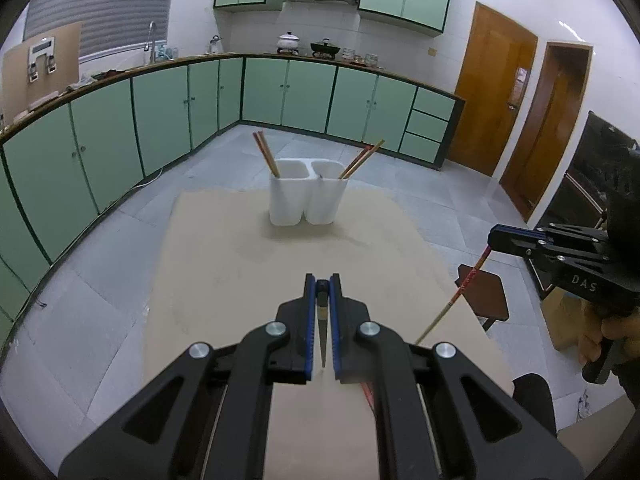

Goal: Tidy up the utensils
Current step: 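Carry both held chopsticks up to the white holder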

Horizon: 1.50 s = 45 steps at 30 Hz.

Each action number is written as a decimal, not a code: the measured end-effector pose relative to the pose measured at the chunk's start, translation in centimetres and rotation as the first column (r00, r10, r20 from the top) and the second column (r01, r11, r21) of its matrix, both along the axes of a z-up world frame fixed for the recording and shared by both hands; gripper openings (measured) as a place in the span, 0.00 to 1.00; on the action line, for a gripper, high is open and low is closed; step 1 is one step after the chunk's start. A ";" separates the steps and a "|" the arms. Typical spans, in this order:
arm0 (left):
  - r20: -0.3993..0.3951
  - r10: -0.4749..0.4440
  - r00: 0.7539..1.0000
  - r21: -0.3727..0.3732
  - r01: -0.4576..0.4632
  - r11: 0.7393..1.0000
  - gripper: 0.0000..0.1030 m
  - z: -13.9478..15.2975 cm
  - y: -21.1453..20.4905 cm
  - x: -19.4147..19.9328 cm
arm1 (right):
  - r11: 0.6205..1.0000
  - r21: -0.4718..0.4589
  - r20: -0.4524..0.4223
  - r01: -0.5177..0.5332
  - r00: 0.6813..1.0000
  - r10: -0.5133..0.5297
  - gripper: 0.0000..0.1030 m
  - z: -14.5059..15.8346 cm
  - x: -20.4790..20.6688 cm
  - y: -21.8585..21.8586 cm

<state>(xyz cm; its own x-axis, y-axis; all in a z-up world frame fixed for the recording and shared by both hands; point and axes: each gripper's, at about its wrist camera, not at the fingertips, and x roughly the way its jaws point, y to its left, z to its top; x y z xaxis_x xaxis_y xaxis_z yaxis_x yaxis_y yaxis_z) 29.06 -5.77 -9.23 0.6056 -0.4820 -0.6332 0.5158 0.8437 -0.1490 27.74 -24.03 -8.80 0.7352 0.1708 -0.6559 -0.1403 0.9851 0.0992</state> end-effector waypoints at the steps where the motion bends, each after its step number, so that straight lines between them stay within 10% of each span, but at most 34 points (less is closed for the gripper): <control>1: -0.003 -0.006 1.000 0.002 0.006 1.000 0.05 0.3 -0.1 0.3 | 1.000 0.003 -0.003 0.000 1.000 0.000 0.06 0.3 0.3 -0.2; 45: 0.151 0.045 0.988 -0.022 -0.042 0.999 0.05 14.4 -8.8 19.2 | 0.993 -0.034 0.106 0.110 0.989 -0.105 0.06 14.7 22.1 -3.4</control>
<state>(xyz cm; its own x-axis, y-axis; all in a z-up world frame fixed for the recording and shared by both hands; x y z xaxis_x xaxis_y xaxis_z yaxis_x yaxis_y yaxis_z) 48.30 -14.52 5.19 0.7144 -0.4641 -0.5237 0.4966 0.8635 -0.0878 49.84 -27.40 5.87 0.8126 0.0628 -0.5794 -0.0410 0.9979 0.0506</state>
